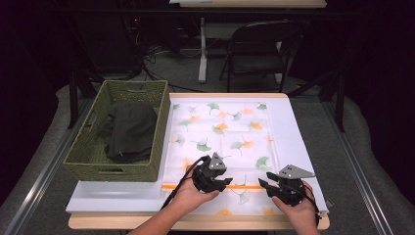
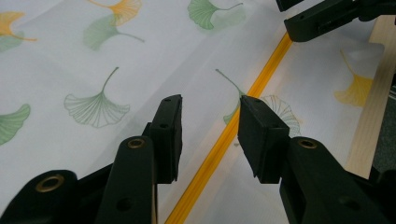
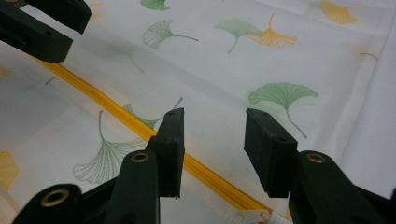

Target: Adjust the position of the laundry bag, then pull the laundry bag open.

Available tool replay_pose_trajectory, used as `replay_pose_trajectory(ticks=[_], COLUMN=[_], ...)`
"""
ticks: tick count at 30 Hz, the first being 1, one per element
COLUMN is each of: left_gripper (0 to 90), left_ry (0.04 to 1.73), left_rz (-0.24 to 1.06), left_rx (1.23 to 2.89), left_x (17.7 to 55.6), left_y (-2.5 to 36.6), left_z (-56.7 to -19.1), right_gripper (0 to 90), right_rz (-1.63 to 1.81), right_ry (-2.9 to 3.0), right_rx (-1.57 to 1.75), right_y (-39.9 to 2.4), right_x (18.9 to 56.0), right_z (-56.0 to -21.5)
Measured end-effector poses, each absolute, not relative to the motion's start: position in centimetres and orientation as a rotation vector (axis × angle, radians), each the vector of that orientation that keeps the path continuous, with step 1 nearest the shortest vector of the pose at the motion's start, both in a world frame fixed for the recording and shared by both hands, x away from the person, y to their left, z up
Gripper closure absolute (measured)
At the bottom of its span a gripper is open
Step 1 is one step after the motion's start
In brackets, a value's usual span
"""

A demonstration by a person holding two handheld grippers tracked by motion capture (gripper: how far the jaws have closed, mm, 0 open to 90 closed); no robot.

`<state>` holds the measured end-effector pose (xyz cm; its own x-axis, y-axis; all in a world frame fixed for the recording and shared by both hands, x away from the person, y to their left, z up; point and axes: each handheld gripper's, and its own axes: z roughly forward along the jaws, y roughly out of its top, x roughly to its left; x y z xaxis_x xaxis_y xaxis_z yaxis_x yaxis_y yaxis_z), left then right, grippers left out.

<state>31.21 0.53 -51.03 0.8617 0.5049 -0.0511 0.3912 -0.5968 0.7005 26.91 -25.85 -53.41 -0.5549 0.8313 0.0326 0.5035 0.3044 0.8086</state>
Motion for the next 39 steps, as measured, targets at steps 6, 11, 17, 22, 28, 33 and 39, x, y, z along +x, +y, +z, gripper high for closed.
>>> replay_pose_trajectory(ticks=[6,11,17,22,28,33,39], left_gripper=[61.4,61.2,61.1,60.2,59.9,59.7,59.7], left_ry=[0.648,0.656,0.668,0.677,0.698,0.716,0.72], left_rz=[0.179,0.174,0.141,0.128,0.102,0.08,0.077], left_rx=[2.294,2.307,2.311,2.317,2.333,2.329,2.33], left_x=[32.1,32.7,33.2,33.4,33.8,34.0,34.1], left_y=[-1.1,-2.2,-3.3,-3.7,-4.0,-4.2,-4.2], left_z=[-51.2,-51.2,-51.3,-51.5,-51.8,-52.0,-52.0], right_gripper=[58.0,58.0,58.0,58.3,58.4,58.6,58.8], right_rz=[1.142,1.132,1.119,1.113,1.103,1.096,1.102], right_ry=[2.171,2.166,2.159,2.161,2.155,2.154,2.148], right_rx=[1.217,1.234,1.26,1.276,1.29,1.304,1.309], right_y=[-26.4,-26.6,-26.9,-27.1,-27.3,-27.5,-27.6], right_x=[27.0,27.1,27.2,27.3,27.4,27.4,27.4], right_z=[-53.5,-53.7,-53.8,-53.9,-54.0,-54.0,-54.0])
